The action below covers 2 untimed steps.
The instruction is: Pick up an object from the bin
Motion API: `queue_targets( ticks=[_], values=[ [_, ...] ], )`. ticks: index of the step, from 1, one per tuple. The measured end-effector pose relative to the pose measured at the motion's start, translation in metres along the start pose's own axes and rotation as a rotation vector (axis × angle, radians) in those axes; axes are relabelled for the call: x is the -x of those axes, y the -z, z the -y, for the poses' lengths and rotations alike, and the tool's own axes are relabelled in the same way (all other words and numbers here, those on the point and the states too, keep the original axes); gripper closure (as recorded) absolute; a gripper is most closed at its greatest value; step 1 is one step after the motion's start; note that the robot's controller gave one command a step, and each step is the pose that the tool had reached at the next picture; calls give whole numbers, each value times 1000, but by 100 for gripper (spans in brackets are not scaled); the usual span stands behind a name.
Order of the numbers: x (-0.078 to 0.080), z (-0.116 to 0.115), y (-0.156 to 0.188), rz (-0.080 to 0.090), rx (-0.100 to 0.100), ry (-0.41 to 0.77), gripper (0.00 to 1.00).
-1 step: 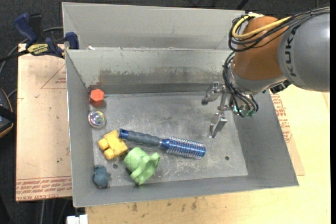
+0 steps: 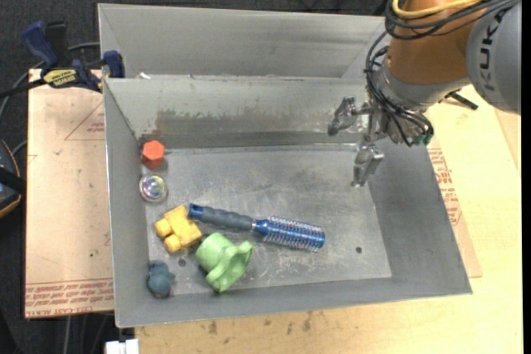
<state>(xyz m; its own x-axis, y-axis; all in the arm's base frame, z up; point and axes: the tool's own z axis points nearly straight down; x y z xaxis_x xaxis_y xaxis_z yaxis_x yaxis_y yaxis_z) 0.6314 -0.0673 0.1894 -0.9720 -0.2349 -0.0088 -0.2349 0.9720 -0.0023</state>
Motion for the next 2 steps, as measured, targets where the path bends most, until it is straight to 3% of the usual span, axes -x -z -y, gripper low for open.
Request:
queue_targets(
  ticks=[1, 2],
  values=[
    [-26, -71, -49, -14, 9, -6, 0],
    [-97, -77, -117, 1, 2, 12, 0]
  ],
)
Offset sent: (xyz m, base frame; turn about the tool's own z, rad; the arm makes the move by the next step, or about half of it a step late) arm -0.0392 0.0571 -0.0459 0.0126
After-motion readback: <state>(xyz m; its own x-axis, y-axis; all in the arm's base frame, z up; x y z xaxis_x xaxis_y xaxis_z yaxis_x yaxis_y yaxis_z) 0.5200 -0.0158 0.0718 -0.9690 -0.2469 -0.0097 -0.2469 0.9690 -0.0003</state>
